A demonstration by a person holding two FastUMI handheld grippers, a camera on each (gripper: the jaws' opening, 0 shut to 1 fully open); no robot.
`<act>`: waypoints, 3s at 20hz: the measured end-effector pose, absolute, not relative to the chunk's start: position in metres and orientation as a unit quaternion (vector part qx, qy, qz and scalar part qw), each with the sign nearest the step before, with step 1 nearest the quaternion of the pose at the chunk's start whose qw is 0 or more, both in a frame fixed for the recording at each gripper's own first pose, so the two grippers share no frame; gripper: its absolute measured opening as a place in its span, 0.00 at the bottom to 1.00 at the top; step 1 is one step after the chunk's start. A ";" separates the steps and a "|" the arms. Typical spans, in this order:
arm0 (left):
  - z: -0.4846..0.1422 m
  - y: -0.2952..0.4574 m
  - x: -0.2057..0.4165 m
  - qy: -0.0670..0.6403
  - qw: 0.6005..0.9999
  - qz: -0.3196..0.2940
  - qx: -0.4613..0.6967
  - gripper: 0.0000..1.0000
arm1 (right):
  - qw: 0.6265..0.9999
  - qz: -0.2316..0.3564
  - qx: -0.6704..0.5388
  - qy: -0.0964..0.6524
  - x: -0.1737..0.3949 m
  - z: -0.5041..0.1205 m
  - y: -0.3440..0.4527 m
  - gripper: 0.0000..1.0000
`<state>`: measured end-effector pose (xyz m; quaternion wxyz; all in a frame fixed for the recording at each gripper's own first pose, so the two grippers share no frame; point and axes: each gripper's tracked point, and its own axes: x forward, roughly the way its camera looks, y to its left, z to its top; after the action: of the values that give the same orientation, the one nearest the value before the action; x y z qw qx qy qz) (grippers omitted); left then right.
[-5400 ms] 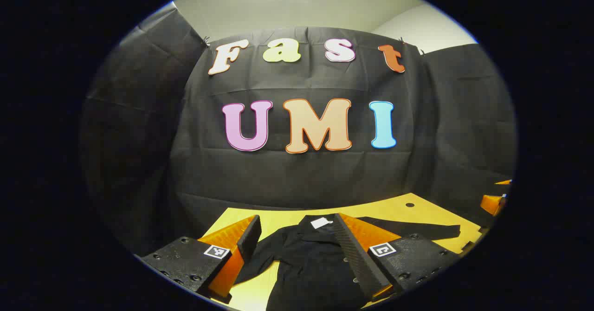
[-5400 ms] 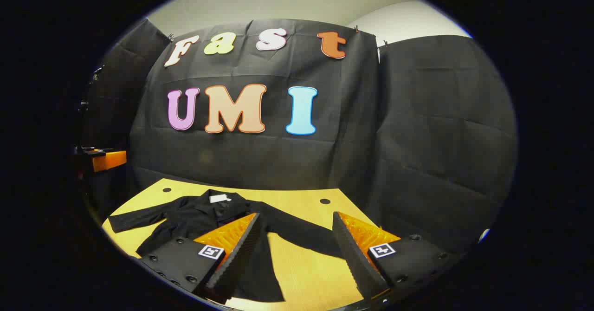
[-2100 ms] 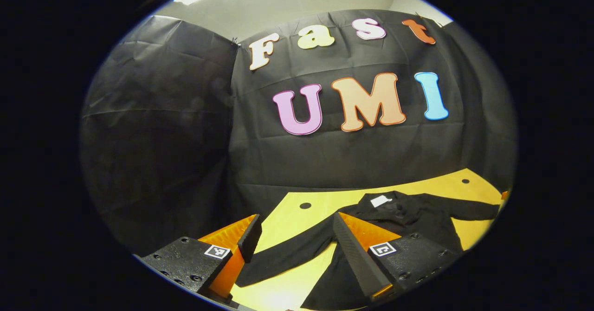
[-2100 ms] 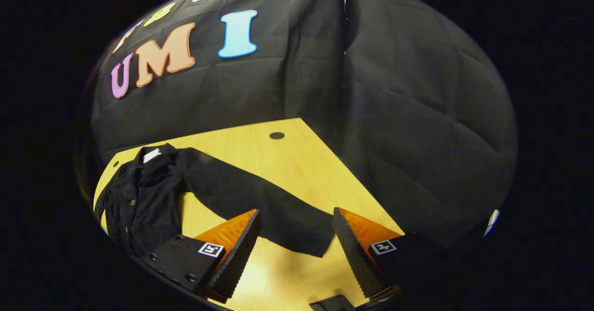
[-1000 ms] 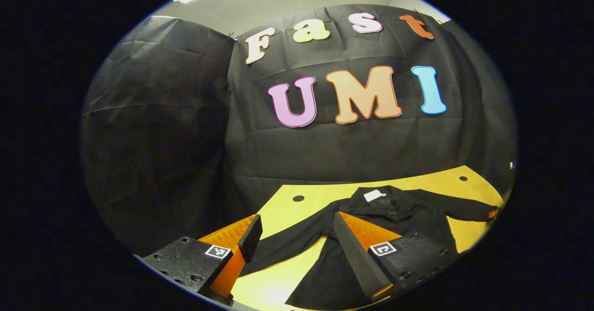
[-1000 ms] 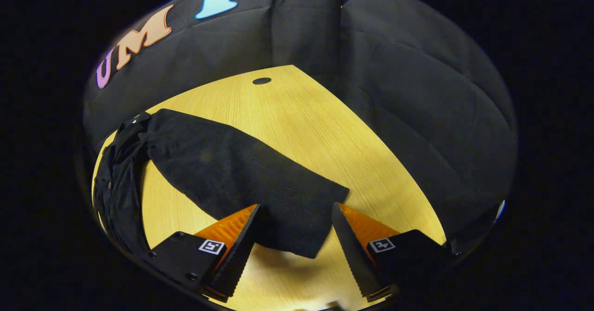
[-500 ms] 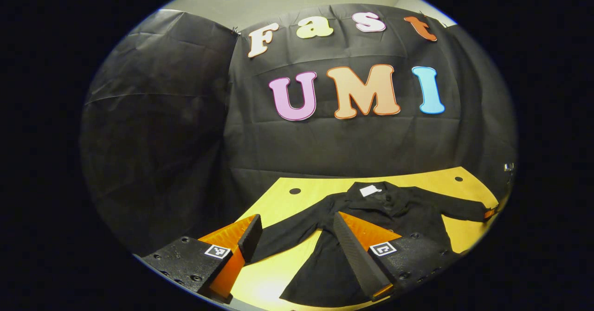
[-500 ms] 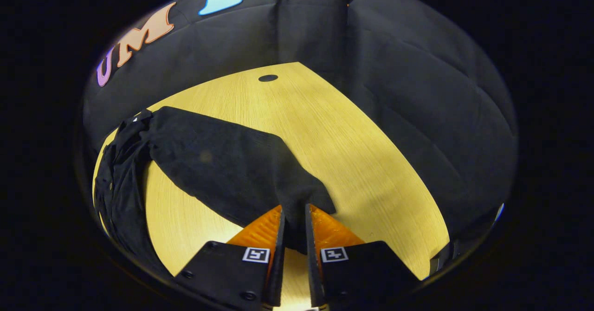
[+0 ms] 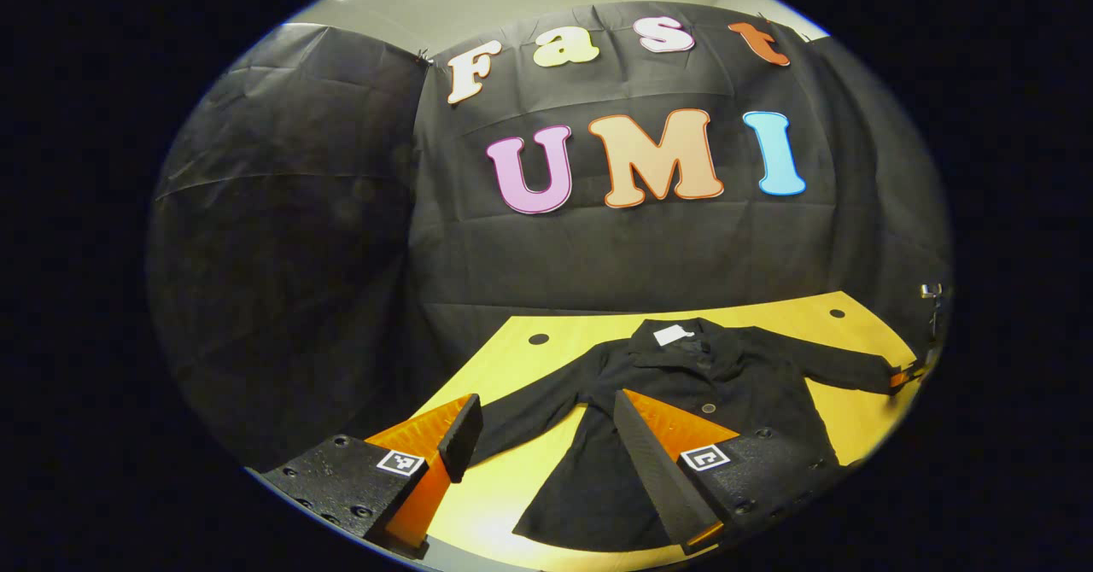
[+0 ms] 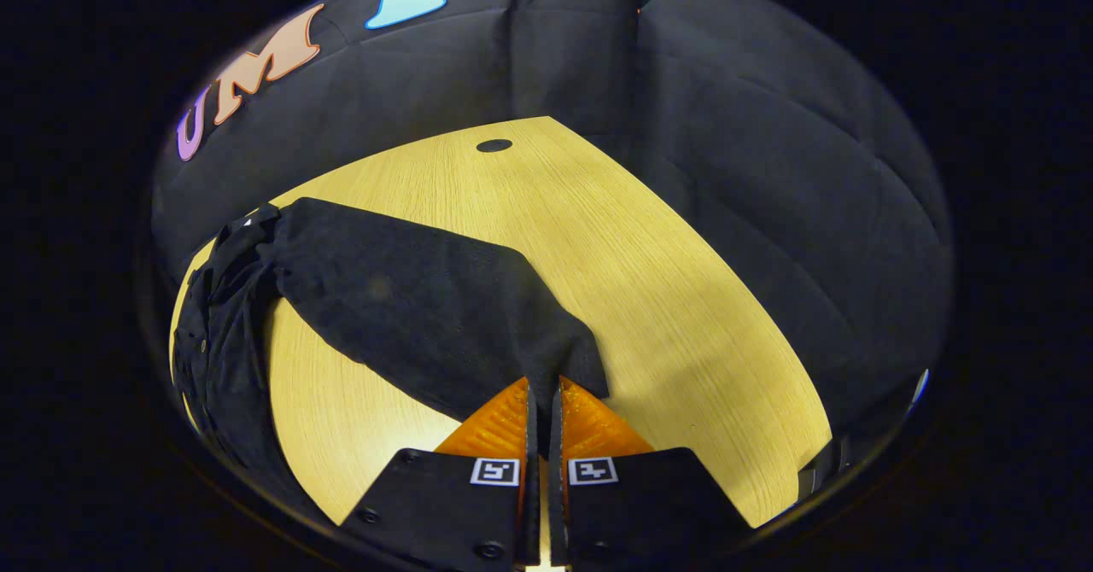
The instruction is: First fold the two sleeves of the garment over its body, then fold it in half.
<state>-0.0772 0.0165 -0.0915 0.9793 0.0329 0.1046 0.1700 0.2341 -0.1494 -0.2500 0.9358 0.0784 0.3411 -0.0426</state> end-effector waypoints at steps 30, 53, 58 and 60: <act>-0.140 0.121 -0.058 0.140 0.984 0.114 0.007 0.93 | 0.954 -0.077 0.118 0.266 0.258 -0.106 -0.058 0.02; -0.183 0.210 -0.061 0.166 0.974 0.152 -0.028 0.94 | 0.980 0.132 0.056 0.135 0.322 0.062 0.287 0.02; -0.187 0.228 -0.071 0.174 0.971 0.163 -0.027 0.94 | 0.972 0.192 0.013 0.134 0.314 0.046 0.371 0.03; -0.192 0.234 -0.076 0.180 0.969 0.169 -0.033 0.94 | 0.967 0.211 -0.008 0.140 0.312 0.032 0.395 0.02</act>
<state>-0.0755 0.2339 -0.1916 0.9685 -0.0334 0.1800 0.1686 0.3117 0.3953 0.0318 0.9674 -0.0076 0.1400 0.2110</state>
